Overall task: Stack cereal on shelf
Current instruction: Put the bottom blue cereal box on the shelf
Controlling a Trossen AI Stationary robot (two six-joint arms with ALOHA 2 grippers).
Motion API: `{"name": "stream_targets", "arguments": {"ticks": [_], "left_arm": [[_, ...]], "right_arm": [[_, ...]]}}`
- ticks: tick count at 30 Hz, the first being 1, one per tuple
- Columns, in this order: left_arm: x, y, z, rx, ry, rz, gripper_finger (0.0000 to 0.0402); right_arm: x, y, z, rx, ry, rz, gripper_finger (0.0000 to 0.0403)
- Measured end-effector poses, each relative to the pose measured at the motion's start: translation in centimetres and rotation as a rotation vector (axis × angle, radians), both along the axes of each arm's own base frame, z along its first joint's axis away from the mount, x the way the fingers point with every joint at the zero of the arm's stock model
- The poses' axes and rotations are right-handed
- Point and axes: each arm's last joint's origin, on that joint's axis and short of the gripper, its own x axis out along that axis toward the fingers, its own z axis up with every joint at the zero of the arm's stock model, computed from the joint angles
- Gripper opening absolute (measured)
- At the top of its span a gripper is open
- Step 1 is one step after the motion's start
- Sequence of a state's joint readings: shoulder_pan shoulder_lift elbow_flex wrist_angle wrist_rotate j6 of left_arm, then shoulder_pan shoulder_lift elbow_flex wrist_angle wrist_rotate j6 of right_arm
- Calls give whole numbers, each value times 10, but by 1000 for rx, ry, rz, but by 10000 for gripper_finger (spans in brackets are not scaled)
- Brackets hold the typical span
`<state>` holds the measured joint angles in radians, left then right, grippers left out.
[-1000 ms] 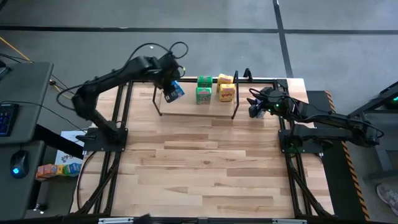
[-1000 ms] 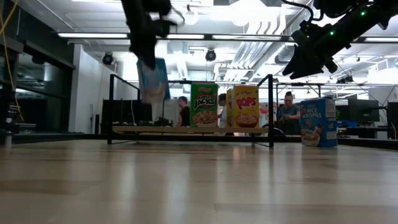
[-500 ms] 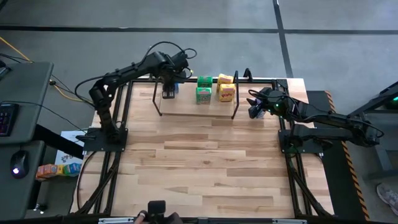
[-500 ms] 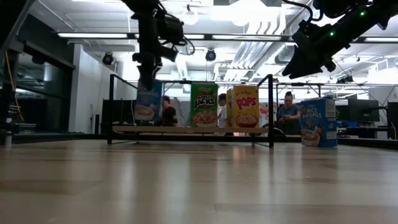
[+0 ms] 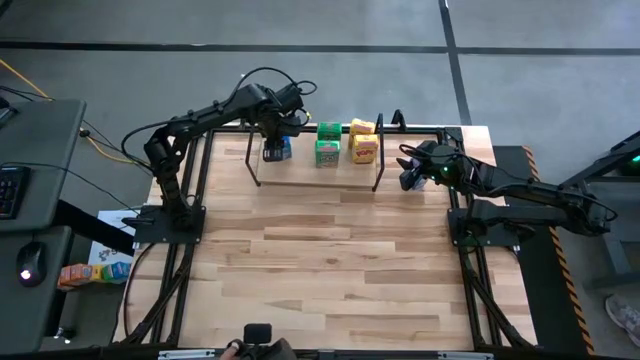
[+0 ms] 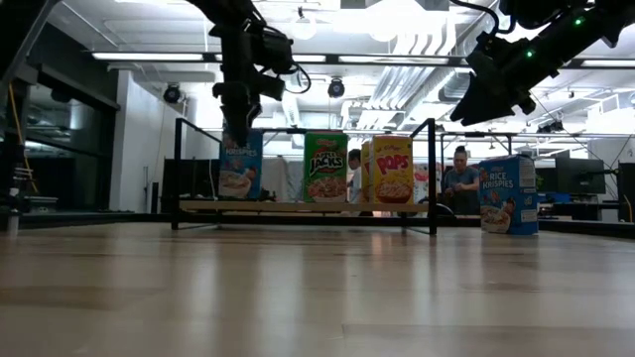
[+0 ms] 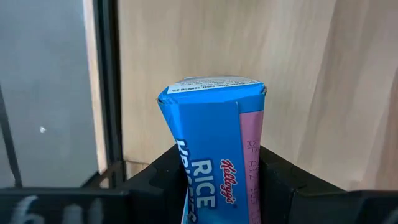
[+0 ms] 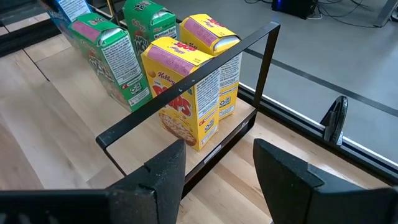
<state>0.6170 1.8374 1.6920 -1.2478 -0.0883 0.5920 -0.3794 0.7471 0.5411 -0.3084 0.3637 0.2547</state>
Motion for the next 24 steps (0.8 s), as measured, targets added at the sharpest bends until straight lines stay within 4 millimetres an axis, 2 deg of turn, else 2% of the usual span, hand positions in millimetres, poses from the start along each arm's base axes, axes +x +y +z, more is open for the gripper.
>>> {"name": "stream_targets", "arguments": {"ticks": [12,24], "left_arm": [[5,6,-1,61,-50,-63,138],[7,7,-3,50,-54,-28,186]], "right_arm": [[0,0,0,4,-4,-3,181],[0,0,0,4,-4,-3,181]]}}
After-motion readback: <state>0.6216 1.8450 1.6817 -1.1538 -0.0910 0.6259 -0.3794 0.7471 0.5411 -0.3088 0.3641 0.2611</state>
